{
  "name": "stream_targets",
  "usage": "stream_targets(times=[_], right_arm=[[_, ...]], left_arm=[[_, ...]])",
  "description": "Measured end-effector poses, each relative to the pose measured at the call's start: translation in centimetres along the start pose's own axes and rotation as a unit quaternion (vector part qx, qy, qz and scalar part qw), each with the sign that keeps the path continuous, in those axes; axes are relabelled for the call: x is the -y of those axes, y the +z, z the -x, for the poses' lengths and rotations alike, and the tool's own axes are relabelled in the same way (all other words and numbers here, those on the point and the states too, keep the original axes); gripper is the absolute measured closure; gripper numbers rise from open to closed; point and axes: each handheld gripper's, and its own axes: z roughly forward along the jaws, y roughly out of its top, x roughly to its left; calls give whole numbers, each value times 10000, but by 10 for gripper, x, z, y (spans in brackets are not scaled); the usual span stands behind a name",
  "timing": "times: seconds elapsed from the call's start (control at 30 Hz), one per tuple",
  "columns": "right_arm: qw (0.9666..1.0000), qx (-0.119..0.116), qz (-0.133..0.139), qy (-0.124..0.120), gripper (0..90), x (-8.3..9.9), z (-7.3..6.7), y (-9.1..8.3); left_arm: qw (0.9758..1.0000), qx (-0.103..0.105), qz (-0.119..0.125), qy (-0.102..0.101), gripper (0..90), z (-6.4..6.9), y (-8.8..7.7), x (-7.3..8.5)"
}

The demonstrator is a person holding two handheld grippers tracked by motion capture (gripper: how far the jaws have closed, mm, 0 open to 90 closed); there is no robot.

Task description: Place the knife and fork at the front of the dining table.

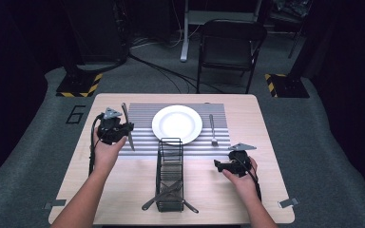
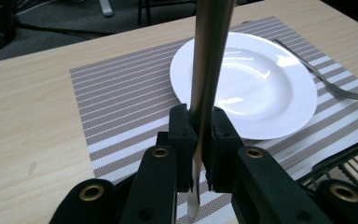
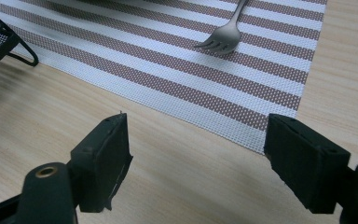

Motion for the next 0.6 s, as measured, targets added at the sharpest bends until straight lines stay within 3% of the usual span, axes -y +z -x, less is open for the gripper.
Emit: stream_targets(times=[0.2, 0.37, 0.43, 0.6], right_arm=[[10000, 13, 6, -17, 218, 0, 0, 1], [10000, -2, -28, 12, 218, 0, 0, 0], [10000, -6, -30, 4, 218, 0, 1, 1], [10000, -3, -50, 25, 218, 0, -1, 1]], left_arm=[[9999, -68, -56, -134, 824, -6, 11, 12], [9998, -95, -112, -127, 824, -7, 17, 17], [9998, -96, -27, -197, 824, -6, 19, 17], [9999, -102, -52, -126, 824, -6, 25, 15]])
